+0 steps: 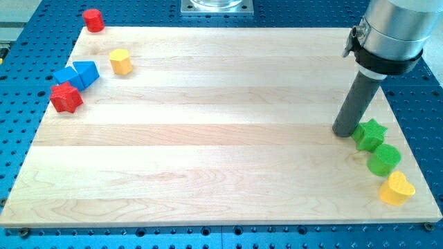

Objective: Push the red star above the vertical line of blocks

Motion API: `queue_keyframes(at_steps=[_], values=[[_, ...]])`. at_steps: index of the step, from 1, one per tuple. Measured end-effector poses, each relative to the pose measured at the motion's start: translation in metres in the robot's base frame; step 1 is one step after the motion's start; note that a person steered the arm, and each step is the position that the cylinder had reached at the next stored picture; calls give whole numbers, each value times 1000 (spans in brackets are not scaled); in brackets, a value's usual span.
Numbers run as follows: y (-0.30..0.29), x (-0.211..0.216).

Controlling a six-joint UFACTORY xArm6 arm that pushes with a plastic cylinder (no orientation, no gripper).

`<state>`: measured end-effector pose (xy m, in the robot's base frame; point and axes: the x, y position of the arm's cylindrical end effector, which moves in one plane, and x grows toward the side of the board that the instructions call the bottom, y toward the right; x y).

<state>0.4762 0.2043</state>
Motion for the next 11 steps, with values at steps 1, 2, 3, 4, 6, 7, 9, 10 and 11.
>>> queue_keyframes(at_steps=[1,2,3,4,6,7,9,10,11], values=[[0,0],[1,6],[3,11],[-32,-6],[-309,24],[-449,22],[-509,-21],[-509,-74],[-456,-76]])
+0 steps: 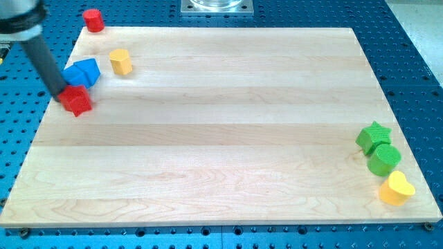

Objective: Push the red star above the vertical line of blocks

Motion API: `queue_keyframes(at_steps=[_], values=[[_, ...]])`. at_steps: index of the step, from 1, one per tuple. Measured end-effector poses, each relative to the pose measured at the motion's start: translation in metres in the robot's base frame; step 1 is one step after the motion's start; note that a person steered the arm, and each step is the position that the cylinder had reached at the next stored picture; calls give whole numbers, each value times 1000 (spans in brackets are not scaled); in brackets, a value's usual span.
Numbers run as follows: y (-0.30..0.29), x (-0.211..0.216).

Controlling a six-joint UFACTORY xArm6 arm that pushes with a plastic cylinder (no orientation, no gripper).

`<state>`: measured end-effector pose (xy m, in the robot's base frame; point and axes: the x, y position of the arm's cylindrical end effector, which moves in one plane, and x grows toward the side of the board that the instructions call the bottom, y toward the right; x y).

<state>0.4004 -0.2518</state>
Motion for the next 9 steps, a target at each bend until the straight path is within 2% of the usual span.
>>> queue_keyframes(at_steps=[1,2,3,4,5,6,8,9], values=[[43,15],[2,16],[38,22],[108,20],[58,5],[47,44],[155,46],[121,51]])
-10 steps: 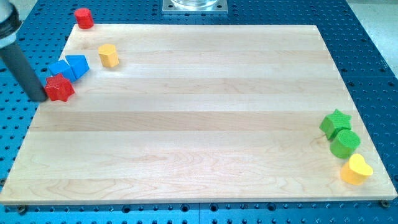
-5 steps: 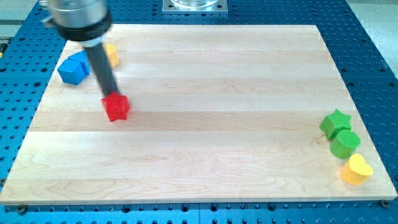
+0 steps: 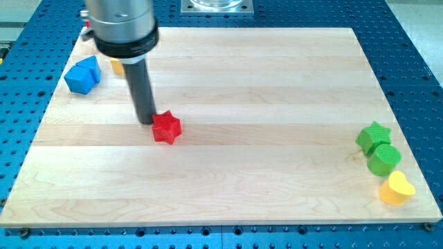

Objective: Push the red star above the vertical line of blocks

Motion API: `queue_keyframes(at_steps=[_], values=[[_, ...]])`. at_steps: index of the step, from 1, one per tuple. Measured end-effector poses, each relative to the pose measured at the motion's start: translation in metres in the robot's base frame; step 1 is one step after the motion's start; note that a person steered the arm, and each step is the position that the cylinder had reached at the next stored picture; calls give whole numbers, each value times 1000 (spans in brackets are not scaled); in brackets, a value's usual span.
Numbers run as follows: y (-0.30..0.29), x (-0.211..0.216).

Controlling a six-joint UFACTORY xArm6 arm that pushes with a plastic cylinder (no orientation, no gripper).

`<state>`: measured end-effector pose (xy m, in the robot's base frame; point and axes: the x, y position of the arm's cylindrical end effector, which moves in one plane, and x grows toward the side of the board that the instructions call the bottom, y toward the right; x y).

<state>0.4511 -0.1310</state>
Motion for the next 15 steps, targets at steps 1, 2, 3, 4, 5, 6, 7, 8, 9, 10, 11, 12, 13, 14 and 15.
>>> queue_keyframes(at_steps=[1,2,3,4,5,6,7,8,9,10,11,12,13,14,15], values=[[18,38],[60,38],[95,30],[167,19],[203,-12],[256,-15],[294,-15],[326,-15],[328,-42],[328,-51],[344,-40],[360,-31],[368,-30],[368,-29],[366,-29]])
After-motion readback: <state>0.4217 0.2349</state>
